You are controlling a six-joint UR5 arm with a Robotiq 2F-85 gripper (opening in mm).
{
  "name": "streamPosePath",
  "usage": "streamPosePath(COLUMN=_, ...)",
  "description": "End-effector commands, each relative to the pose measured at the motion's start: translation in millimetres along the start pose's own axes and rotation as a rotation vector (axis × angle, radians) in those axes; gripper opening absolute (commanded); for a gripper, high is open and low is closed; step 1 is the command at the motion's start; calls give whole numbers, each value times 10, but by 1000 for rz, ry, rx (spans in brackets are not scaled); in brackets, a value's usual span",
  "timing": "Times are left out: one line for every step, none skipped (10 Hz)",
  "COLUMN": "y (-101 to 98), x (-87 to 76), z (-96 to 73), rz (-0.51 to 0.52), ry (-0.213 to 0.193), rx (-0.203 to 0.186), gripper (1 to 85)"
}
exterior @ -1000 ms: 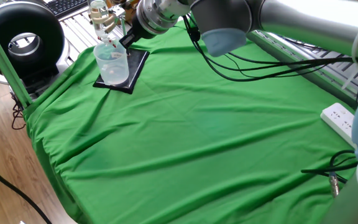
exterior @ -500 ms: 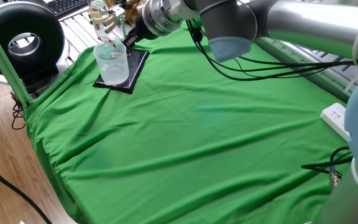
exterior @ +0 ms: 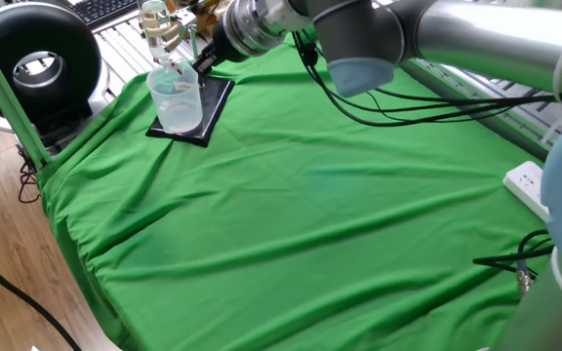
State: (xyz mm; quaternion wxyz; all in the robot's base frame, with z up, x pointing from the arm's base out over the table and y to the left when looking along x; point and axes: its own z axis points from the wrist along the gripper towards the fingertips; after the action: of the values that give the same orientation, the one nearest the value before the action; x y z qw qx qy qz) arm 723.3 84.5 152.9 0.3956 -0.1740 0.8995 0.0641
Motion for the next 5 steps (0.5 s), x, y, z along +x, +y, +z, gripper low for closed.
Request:
streamPosePath(y=-12, x=28, z=-5, rz=11, ry=-5, rx=0, gripper=13)
streamPosePath(y=-19, x=13, z=-28, rz=8, ry=-5, rx=1, gripper=13)
streamPosePath(y=-25, x=85, z=-29, rz=8, ry=23, rx=4, gripper=13)
streamPosePath(y=-25, x=153, z=-31, rz=24, ry=49, rx=4, gripper=13)
streamPosePath(y=-1, x=166, z=-32, rz=34, ry=54, rx=-5, gripper=13)
